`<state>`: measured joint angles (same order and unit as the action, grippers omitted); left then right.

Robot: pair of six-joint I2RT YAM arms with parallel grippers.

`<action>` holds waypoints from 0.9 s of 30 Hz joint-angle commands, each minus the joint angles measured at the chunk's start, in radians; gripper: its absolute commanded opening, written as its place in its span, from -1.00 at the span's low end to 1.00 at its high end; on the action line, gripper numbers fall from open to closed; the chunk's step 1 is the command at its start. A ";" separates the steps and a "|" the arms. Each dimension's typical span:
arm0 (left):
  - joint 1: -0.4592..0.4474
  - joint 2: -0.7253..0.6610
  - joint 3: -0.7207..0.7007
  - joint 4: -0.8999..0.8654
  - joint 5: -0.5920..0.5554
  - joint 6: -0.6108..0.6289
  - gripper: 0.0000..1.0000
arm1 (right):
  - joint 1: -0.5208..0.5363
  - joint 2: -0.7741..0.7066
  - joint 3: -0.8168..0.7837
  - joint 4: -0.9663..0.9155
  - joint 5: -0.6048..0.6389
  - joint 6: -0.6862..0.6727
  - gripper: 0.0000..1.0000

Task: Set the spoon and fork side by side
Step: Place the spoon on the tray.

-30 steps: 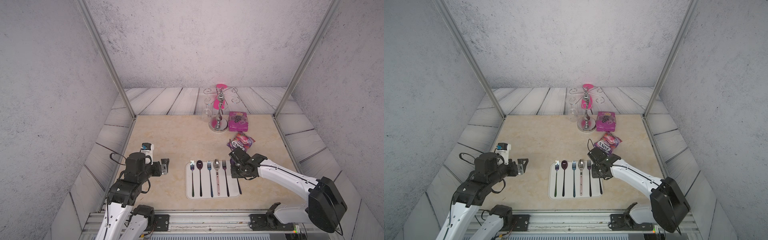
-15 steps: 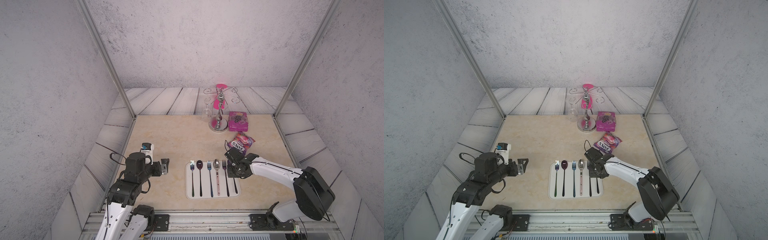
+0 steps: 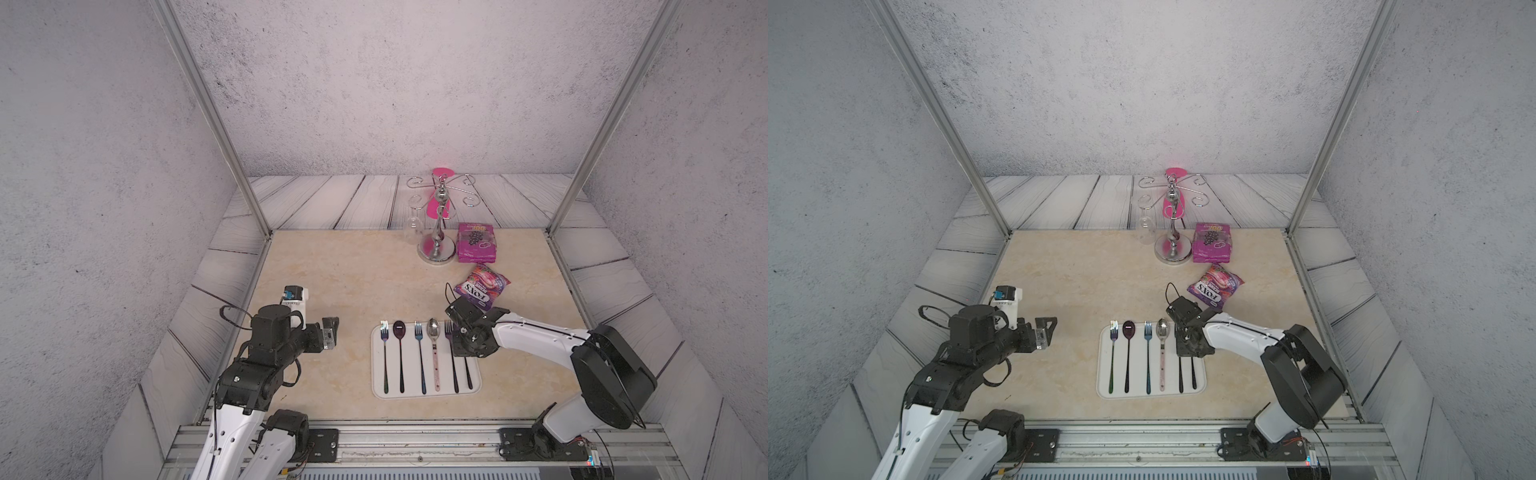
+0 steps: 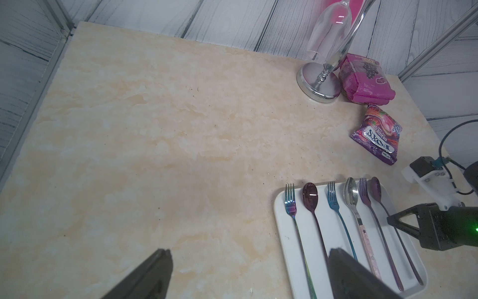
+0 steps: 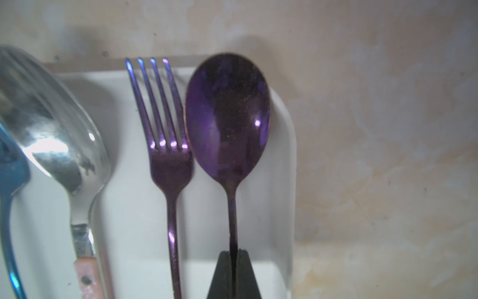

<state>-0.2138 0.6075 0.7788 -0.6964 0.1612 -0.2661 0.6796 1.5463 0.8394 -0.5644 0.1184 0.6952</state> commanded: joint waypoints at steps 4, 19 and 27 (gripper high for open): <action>-0.004 -0.002 -0.001 0.005 0.005 0.009 0.99 | 0.001 0.014 -0.036 -0.006 0.008 0.021 -1.00; -0.004 0.004 -0.005 0.008 0.003 0.008 0.99 | 0.002 0.003 -0.014 -0.042 0.017 -0.001 -0.58; -0.004 0.028 -0.013 0.021 -0.067 -0.031 0.99 | 0.002 -0.126 0.049 -0.111 0.015 -0.081 -0.31</action>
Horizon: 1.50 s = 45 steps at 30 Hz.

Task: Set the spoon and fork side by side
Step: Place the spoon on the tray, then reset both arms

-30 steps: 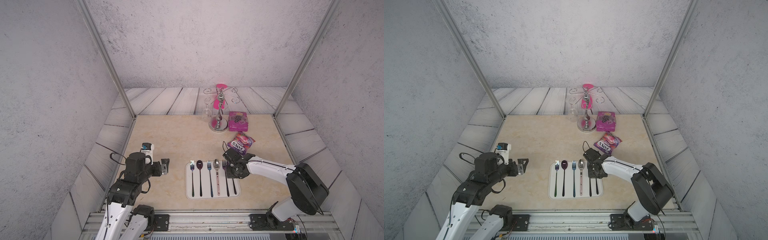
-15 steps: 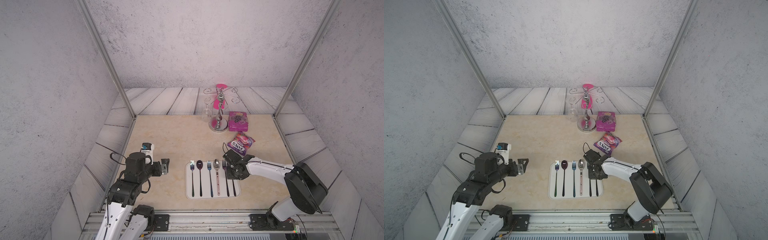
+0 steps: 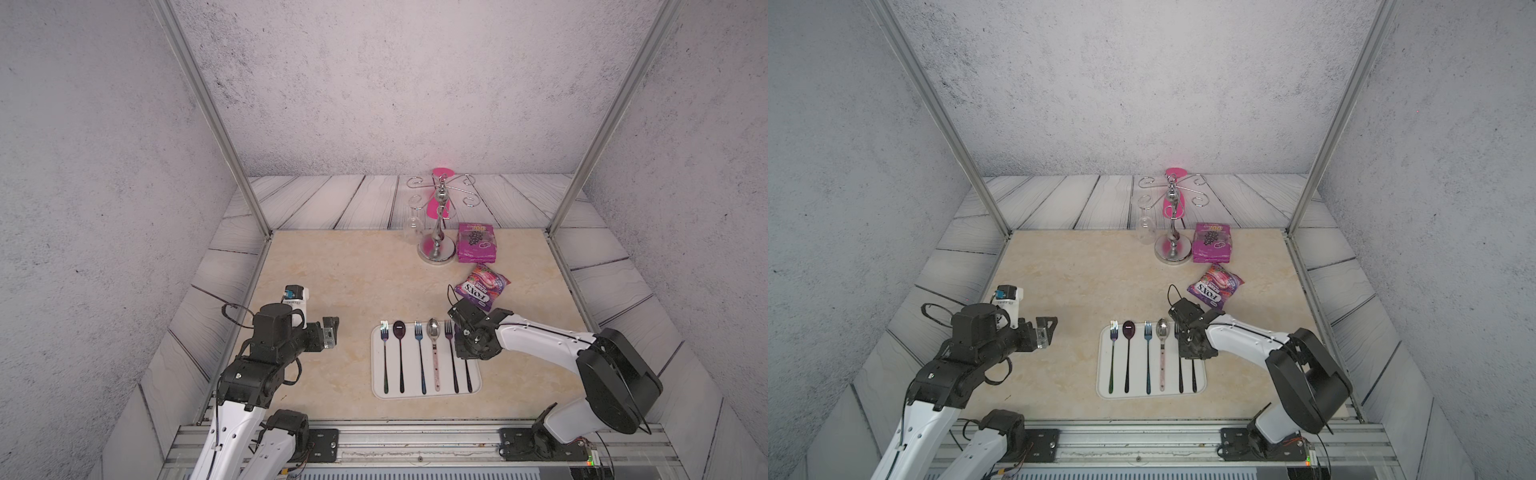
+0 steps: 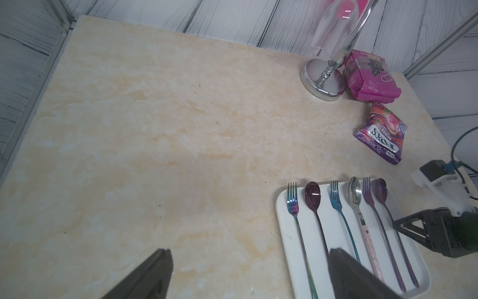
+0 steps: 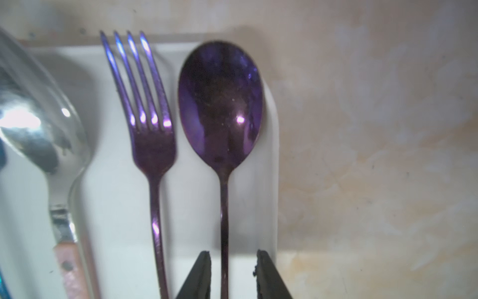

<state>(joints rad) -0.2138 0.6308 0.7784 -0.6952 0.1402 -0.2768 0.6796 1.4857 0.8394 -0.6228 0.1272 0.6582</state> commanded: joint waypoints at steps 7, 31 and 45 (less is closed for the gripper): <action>-0.004 0.039 -0.069 0.161 -0.102 -0.034 0.99 | -0.009 -0.210 0.164 -0.128 0.094 -0.201 0.80; 0.033 0.643 -0.239 1.009 -0.536 0.277 0.99 | -0.585 -0.159 -0.255 0.986 0.067 -0.622 0.99; 0.177 0.822 -0.414 1.594 -0.236 0.291 0.99 | -0.626 0.044 -0.384 1.346 0.061 -0.606 0.99</action>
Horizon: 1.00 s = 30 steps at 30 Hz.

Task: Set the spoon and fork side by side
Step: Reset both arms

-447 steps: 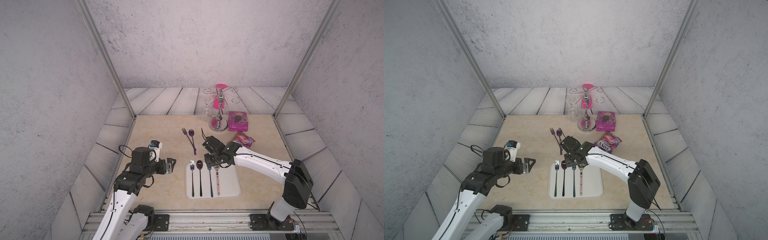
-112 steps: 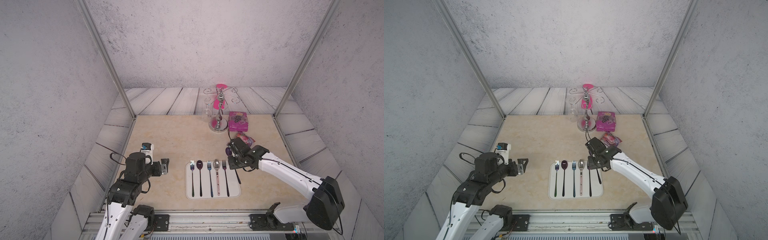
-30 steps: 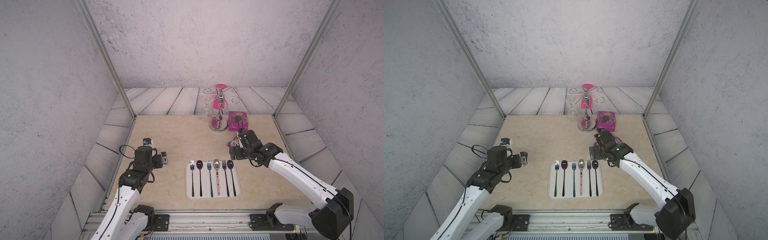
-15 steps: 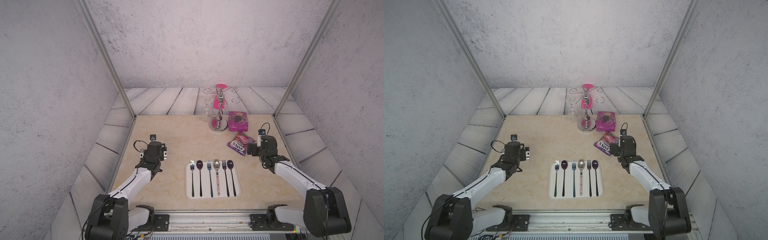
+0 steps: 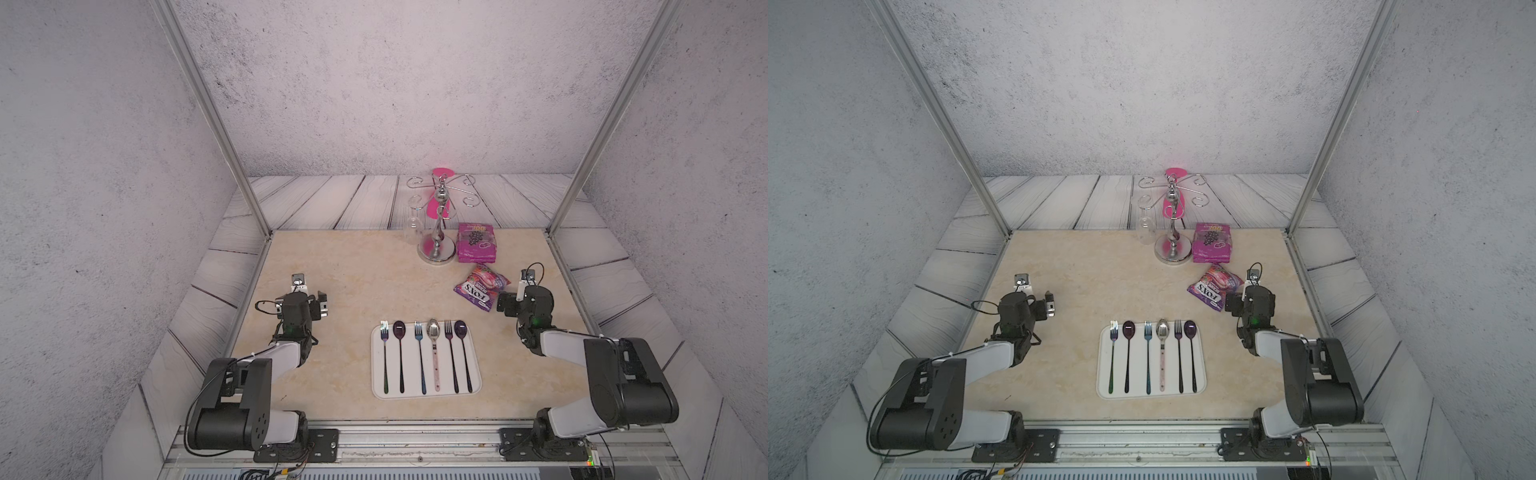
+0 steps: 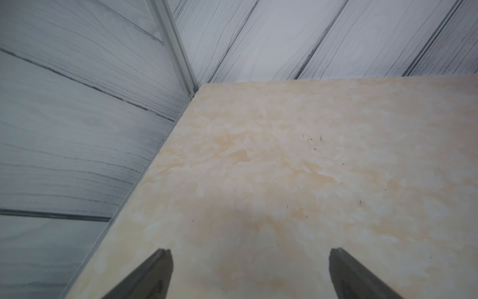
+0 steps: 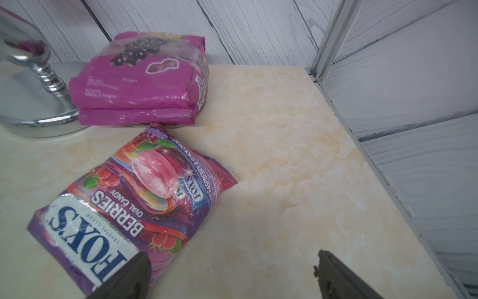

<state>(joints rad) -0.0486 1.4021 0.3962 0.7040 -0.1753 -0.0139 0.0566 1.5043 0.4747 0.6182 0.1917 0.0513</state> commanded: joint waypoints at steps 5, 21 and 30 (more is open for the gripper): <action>0.016 0.147 -0.033 0.277 0.115 0.039 0.99 | -0.014 0.032 -0.017 0.115 -0.023 0.006 0.99; 0.070 0.130 0.074 0.045 0.175 -0.005 0.99 | -0.027 0.028 -0.015 0.104 -0.051 0.005 0.99; 0.070 0.133 0.079 0.038 0.173 -0.007 0.99 | -0.026 0.026 -0.016 0.104 -0.051 0.005 0.99</action>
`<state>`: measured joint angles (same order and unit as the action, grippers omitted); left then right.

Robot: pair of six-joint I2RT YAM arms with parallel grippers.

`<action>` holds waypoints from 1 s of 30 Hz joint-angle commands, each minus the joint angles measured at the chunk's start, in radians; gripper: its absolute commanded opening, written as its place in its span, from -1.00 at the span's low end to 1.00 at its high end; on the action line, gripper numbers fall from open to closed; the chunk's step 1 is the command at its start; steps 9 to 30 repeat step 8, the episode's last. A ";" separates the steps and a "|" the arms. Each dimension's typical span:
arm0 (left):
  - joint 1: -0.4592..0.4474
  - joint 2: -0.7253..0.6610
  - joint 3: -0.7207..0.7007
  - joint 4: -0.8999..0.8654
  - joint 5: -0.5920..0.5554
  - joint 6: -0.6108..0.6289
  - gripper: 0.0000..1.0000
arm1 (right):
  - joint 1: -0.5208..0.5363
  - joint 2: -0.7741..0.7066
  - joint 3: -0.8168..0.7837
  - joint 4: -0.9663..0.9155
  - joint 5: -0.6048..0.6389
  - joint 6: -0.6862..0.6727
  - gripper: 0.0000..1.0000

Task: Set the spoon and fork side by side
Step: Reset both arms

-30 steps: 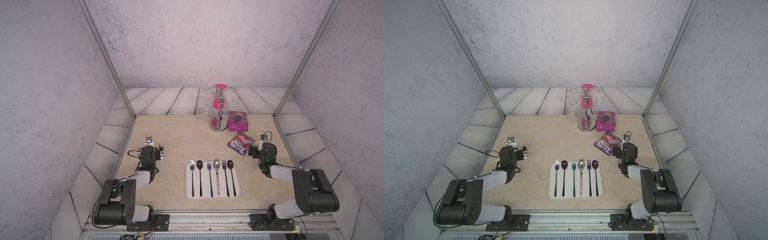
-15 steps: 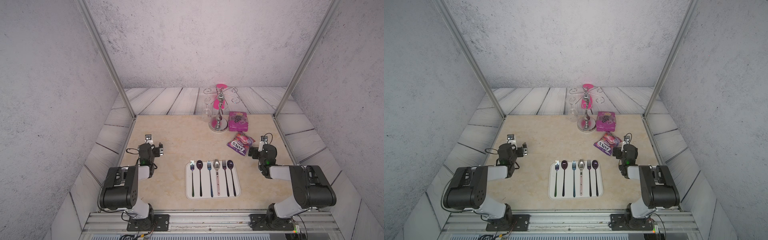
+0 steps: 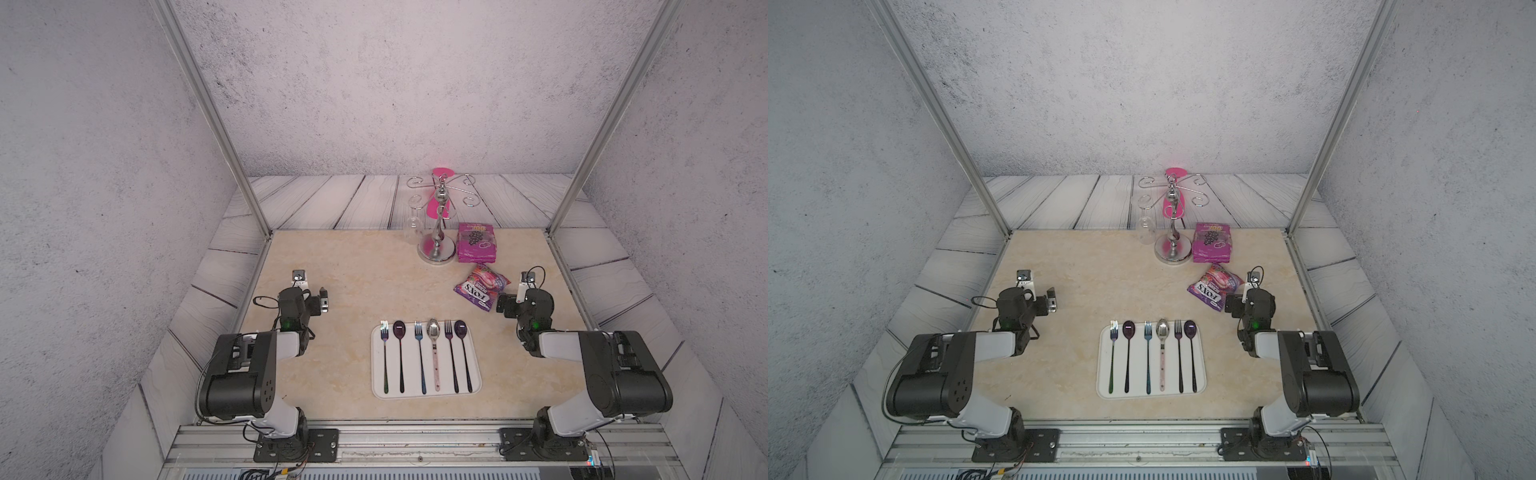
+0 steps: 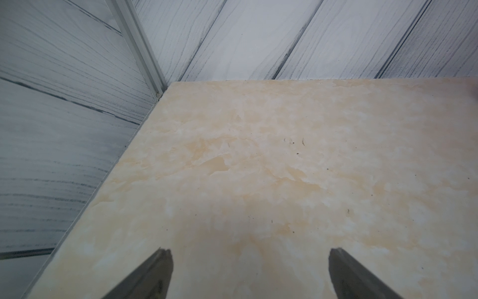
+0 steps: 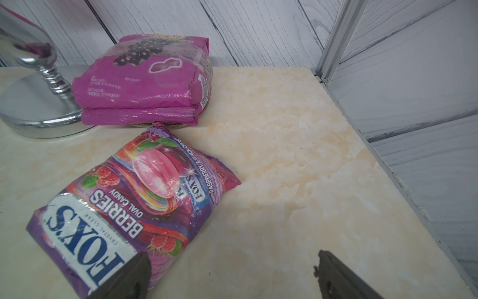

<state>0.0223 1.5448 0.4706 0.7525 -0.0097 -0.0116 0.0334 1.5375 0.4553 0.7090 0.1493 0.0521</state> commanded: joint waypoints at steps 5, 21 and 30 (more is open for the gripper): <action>0.001 -0.007 0.011 -0.018 0.004 -0.013 0.99 | -0.003 -0.008 0.003 0.015 -0.008 0.004 0.98; 0.000 -0.010 0.000 -0.004 0.004 -0.010 0.99 | -0.004 -0.007 0.003 0.014 -0.007 0.005 0.98; 0.000 -0.010 0.000 -0.004 0.004 -0.010 0.99 | -0.004 -0.007 0.003 0.014 -0.007 0.005 0.98</action>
